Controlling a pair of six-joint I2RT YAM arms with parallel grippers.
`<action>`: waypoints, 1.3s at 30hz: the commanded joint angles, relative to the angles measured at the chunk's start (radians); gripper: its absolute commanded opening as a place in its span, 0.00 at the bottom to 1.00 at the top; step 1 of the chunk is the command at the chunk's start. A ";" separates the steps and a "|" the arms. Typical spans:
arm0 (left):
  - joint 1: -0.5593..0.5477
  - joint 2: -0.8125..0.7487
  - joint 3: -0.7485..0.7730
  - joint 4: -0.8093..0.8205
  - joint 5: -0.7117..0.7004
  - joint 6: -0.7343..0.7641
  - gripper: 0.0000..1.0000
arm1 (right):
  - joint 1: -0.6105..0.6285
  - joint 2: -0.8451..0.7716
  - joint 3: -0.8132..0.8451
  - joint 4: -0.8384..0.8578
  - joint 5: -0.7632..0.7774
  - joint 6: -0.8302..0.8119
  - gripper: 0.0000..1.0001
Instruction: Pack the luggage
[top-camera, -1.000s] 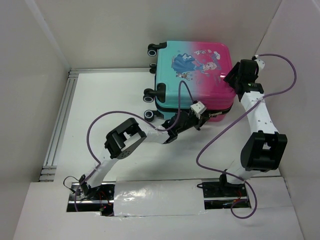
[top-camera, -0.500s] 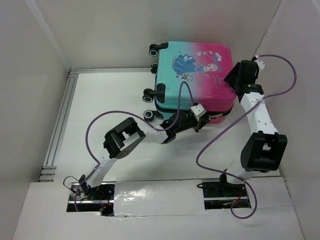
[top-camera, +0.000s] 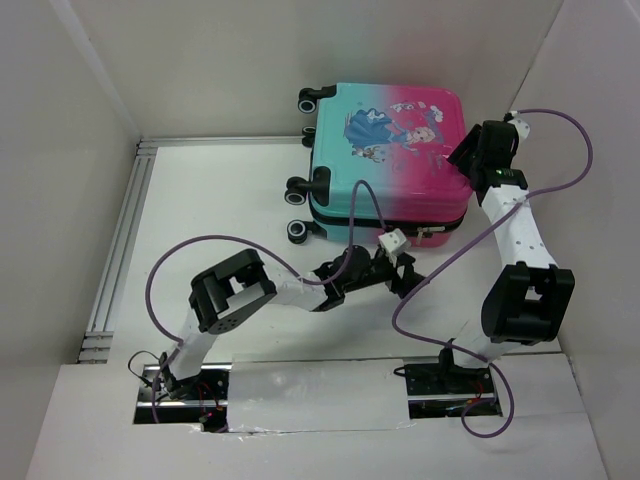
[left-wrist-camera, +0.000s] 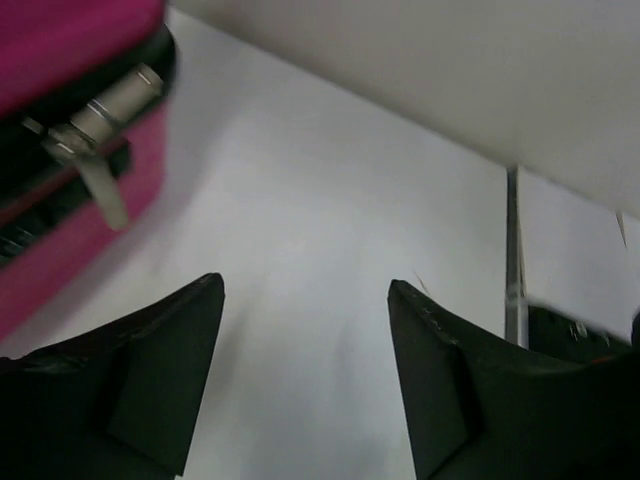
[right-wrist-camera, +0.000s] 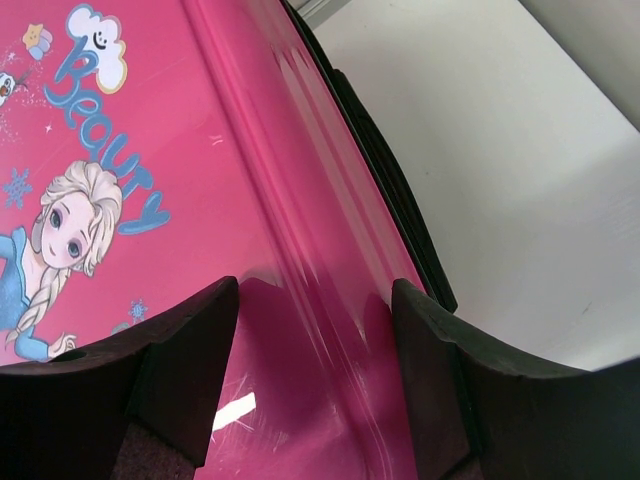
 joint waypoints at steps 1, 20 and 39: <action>0.013 -0.063 0.000 0.148 -0.121 -0.042 0.78 | 0.010 -0.018 -0.029 -0.041 -0.045 -0.006 0.69; 0.042 0.256 0.540 -0.266 0.070 0.313 0.69 | 0.010 -0.059 -0.049 -0.034 -0.057 -0.025 0.66; 0.082 -0.059 0.083 -0.206 -0.166 0.032 0.66 | 0.010 -0.162 -0.138 -0.011 -0.077 -0.034 0.66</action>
